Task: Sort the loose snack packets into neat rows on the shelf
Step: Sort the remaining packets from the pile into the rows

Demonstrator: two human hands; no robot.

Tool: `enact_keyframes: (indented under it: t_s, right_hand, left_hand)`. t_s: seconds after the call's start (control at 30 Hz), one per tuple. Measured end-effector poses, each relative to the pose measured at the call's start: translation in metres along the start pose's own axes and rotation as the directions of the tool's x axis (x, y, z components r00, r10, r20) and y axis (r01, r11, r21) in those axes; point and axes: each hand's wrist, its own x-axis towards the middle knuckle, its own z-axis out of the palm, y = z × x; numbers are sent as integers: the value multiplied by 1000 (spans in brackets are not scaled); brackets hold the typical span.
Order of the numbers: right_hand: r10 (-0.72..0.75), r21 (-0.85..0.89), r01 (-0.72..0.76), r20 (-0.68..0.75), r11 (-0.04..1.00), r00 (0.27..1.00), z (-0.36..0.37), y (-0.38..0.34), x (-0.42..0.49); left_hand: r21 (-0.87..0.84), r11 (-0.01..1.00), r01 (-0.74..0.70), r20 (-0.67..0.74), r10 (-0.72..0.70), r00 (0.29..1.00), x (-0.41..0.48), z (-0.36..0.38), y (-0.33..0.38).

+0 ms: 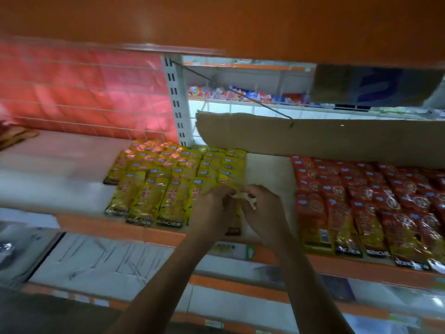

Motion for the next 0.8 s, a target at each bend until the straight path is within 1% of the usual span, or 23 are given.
enact_keyframes:
  t_s: [0.1, 0.2, 0.3, 0.4, 0.53, 0.7, 0.8]
  right_hand:
    - [-75, -15, 76, 13, 997, 997, 46, -57, 1]
    - [-146, -23, 148, 75, 989, 986, 103, -113, 1]
    - [-186, -7, 188, 138, 982, 973, 160, -164, 2]
    - [-220, 44, 216, 161, 975, 962, 208, -209, 3]
    - [-271, 62, 264, 193, 963, 943, 262, -259, 4]
    - [-314, 73, 306, 264, 949, 912, 328, -310, 29]
    - [-316, 124, 291, 297, 949, 901, 367, -343, 52]
  left_hand:
    - [124, 992, -8, -93, 20, 995, -11, -52, -46]
    - [293, 956, 5, -185, 52, 981, -23, -109, -97]
    - [397, 917, 17, -204, 70, 977, -37, -162, -146]
    - [439, 896, 67, -212, 31, 977, -52, -207, -197]
    - [485, 861, 154, -243, -36, 969, -67, -252, -257]
    - [496, 817, 293, -327, -137, 935, -62, -303, -322]
    - [525, 767, 367, -363, -188, 913, -47, -332, -366]
